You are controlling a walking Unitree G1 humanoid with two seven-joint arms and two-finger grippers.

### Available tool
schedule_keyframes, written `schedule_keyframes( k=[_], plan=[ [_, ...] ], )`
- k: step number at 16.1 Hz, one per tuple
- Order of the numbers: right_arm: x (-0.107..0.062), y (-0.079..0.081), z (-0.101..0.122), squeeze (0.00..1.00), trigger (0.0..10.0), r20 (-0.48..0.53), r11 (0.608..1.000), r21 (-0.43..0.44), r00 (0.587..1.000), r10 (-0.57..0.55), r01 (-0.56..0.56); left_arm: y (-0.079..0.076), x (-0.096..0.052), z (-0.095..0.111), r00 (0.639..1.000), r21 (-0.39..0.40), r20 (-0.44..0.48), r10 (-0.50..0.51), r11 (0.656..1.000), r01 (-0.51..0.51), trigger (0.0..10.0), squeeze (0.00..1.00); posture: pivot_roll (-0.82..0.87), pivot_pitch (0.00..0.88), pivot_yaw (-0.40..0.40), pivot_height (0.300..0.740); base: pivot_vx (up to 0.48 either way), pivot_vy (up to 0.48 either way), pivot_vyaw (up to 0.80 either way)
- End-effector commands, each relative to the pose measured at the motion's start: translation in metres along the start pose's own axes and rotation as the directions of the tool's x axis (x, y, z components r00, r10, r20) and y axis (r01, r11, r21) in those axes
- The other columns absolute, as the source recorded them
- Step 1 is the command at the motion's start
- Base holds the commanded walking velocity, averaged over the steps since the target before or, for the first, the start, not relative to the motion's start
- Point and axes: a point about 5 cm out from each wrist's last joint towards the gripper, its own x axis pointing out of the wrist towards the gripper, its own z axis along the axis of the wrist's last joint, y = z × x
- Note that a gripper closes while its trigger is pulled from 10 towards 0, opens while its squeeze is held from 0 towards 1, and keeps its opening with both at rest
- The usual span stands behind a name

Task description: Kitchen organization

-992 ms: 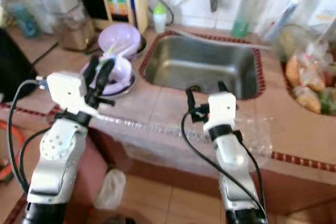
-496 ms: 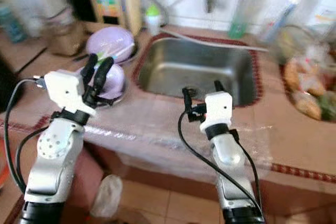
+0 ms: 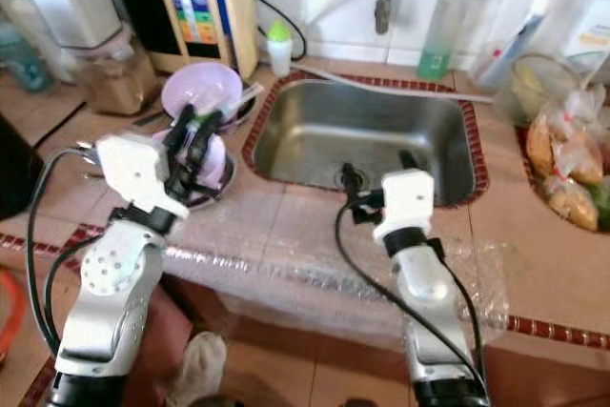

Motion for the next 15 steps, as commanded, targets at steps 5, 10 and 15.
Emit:
schedule_keyframes(
  k=[5,10,15],
  plan=[
    [0.026,0.010,0.011,0.00,10.0,-0.006,0.970,0.007,0.970,0.243,-0.243,-0.018,-0.004,-0.003,0.949,0.068,-0.017,-0.314,0.947,0.315,10.0,0.00,-0.02,0.023,0.045,0.740,0.000,0.000,0.00],
    [0.034,0.009,0.015,0.00,10.0,-0.041,0.807,-0.375,0.877,0.478,-0.457,-0.004,0.015,0.004,0.911,0.169,-0.050,-0.409,0.896,0.411,10.0,0.00,-0.01,0.028,0.029,0.740,0.000,0.000,0.00],
    [0.045,0.001,0.024,0.00,10.0,0.012,0.740,-0.556,0.887,0.462,-0.379,-0.007,0.022,-0.011,0.857,0.217,-0.154,-0.491,0.830,0.514,10.0,0.00,-0.01,0.022,0.037,0.740,0.000,0.000,0.00]
  ],
)
